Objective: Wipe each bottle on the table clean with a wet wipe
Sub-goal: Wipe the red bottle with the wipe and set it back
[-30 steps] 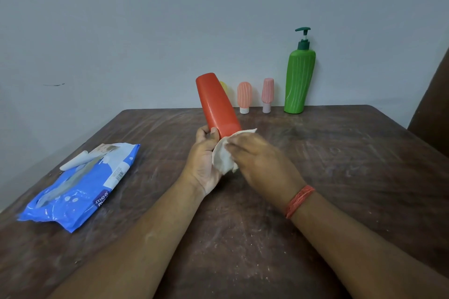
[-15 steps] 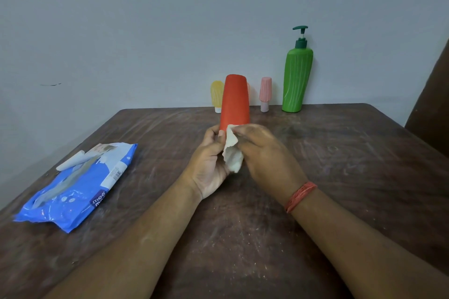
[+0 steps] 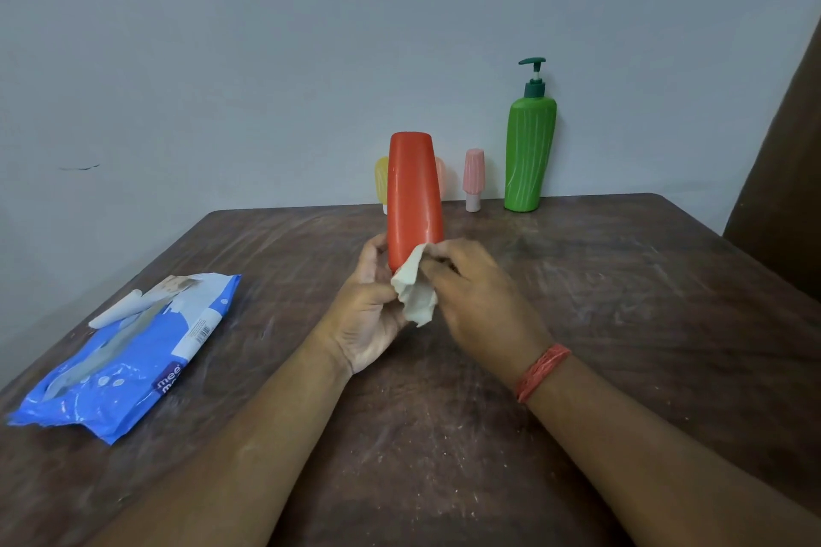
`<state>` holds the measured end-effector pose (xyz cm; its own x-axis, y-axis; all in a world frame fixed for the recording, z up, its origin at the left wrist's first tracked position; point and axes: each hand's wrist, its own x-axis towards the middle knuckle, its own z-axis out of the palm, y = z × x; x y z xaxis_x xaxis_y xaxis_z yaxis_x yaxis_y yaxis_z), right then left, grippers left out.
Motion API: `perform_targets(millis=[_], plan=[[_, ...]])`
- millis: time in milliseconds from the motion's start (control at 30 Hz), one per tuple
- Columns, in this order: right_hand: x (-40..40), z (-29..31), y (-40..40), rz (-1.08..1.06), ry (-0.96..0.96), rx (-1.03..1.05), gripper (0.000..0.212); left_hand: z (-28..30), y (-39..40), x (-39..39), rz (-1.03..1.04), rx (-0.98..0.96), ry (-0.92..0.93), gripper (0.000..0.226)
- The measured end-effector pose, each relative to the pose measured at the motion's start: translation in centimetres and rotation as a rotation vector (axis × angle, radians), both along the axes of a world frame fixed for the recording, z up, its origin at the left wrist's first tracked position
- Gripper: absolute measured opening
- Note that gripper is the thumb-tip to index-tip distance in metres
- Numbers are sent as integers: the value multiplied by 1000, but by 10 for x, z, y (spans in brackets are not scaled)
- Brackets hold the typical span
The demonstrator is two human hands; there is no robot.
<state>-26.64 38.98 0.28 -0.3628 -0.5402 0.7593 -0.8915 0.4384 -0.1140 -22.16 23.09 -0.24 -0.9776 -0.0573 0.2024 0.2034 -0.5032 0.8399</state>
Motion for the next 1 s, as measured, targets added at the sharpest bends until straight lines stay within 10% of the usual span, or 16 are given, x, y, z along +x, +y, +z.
perform_targets(millis=[633,1000], plan=[[-3,2,-2,31,-65,89,26,2,3,-4,220,163,-118,38],[-4,18,4,-33,12,-293,18,12,23,-3,217,169,-143,44]])
